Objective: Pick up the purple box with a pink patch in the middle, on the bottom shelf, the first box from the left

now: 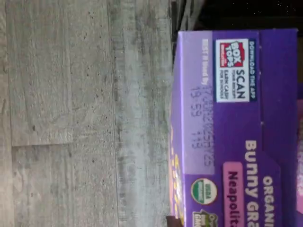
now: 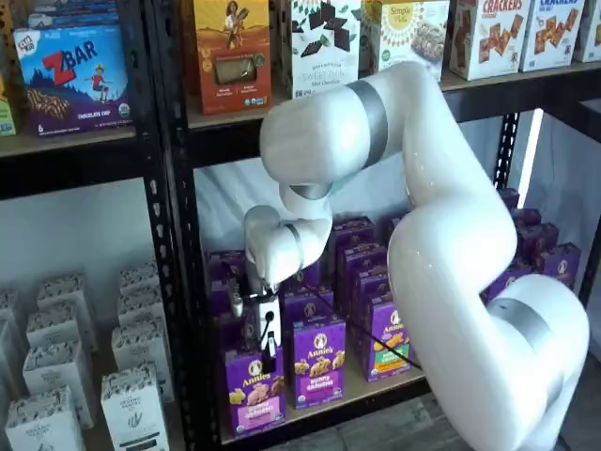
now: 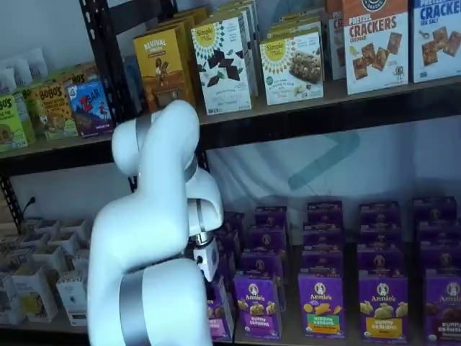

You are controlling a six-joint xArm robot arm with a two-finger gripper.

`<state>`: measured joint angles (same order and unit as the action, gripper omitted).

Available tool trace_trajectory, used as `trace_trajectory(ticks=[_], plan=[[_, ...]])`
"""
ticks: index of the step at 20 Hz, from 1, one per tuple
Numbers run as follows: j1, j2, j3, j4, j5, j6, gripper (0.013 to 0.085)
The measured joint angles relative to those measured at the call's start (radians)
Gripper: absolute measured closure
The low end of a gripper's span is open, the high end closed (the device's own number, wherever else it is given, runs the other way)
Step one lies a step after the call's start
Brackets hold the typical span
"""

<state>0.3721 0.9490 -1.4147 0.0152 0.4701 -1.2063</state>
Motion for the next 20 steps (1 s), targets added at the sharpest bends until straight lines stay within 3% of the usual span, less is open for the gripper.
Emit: trace_trajectory(ticks=[3, 4, 16, 20], plan=[[0.002, -0.025, 0.04, 0.001, -0.018, 0.001, 0.061], [0.004, -0.037, 0.058, 0.004, -0.025, 0.001, 0.065], [0.016, -0.13, 0.204, -0.05, -0.077, 0.061, 0.065], [0.018, -0.184, 0.283, -0.039, -0.104, 0.052, 0.065]])
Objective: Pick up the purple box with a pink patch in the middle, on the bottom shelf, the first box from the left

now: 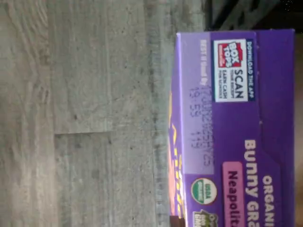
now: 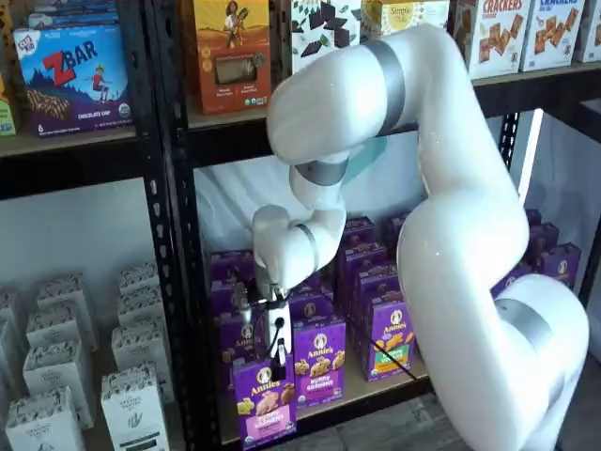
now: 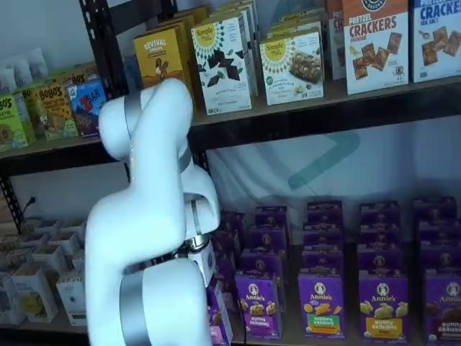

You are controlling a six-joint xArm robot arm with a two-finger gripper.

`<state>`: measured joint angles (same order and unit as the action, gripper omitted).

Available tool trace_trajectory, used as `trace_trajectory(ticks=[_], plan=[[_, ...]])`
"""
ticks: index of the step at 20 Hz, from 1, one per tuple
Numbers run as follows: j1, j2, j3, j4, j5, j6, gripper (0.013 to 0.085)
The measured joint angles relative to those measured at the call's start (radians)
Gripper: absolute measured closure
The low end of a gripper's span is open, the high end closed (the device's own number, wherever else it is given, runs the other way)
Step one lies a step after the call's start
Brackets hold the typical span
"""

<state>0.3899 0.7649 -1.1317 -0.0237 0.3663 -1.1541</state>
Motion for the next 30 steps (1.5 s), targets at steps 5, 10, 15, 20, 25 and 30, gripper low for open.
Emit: trace_trajectory(ticks=[5, 10, 15, 20, 25, 30], plan=[[-0.006, -0.085, 0.106, -0.053, -0.039, 0.043, 0.065], [-0.017, -0.174, 0.181, -0.065, -0.002, 0.044, 0.065], [-0.026, -0.249, 0.234, -0.069, 0.045, 0.039, 0.065], [-0.038, -0.331, 0.276, -0.071, 0.118, 0.028, 0.065], [-0.054, -0.423, 0.334, -0.053, 0.152, -0.004, 0.065], [-0.069, -0.502, 0.369, -0.026, 0.206, -0.042, 0.065]])
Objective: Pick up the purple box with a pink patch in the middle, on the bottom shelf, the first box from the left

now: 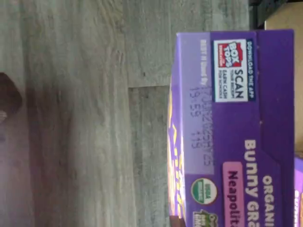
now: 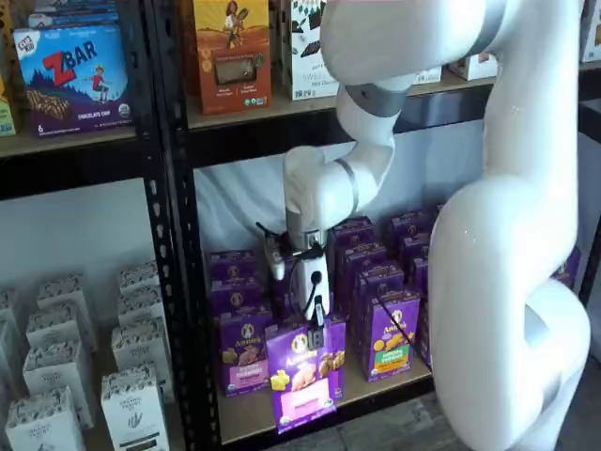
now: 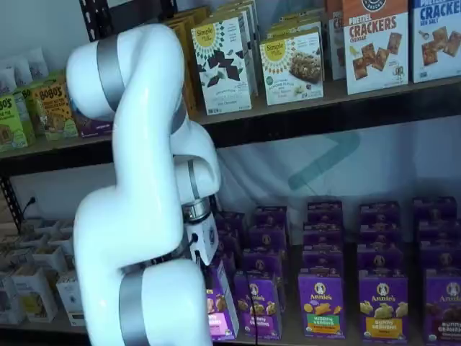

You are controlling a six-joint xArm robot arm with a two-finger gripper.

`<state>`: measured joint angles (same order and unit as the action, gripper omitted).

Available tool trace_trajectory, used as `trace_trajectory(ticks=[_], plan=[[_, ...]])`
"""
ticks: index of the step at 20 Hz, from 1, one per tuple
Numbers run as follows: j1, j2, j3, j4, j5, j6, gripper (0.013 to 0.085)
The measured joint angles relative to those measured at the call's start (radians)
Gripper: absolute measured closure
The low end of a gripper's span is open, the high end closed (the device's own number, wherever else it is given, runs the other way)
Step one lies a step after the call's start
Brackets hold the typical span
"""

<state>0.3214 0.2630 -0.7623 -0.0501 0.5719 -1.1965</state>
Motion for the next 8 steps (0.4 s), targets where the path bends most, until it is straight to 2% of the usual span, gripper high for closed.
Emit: trace_trajectory(ticks=[8], plan=[[-0.021, -0.087, 0.05, 0.031, 0.023, -0.048, 0.065]])
